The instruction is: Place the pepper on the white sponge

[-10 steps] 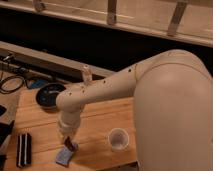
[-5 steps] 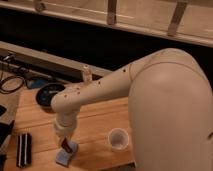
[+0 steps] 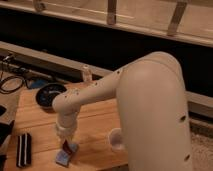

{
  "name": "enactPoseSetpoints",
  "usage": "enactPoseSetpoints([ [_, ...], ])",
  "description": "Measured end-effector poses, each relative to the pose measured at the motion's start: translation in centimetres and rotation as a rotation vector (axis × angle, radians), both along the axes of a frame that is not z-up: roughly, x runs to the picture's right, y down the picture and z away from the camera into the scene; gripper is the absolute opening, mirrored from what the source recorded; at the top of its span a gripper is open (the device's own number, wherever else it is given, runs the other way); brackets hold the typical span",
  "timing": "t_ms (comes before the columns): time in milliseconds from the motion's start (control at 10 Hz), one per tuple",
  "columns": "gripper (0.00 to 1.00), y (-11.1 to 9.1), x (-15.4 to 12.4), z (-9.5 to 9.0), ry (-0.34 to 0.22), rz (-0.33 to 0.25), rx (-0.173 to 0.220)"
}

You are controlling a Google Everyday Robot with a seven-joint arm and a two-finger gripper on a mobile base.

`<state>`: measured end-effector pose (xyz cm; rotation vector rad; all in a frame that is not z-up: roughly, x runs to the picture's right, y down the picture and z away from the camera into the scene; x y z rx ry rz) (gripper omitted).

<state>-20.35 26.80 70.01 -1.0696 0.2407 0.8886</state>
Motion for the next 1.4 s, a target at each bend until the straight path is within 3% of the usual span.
enactPoseSetpoints([
  [100,0.01,0.3,0.1,0.1,-0.001,0.000,-0.008],
  [300,0.13,0.6,0.2,0.2,-0.001,0.001,-0.019],
  [600,0.44,2.0,0.1,1.0,0.003,-0.011,-0.060],
  [900,0.74,2.4,0.6,1.4,0.014,-0.003,-0.075],
  [1000,0.79,2.4,0.6,1.4,0.015,0.001,-0.076],
  [1400,0.80,1.8,0.6,1.1,0.029,-0.005,-0.066],
])
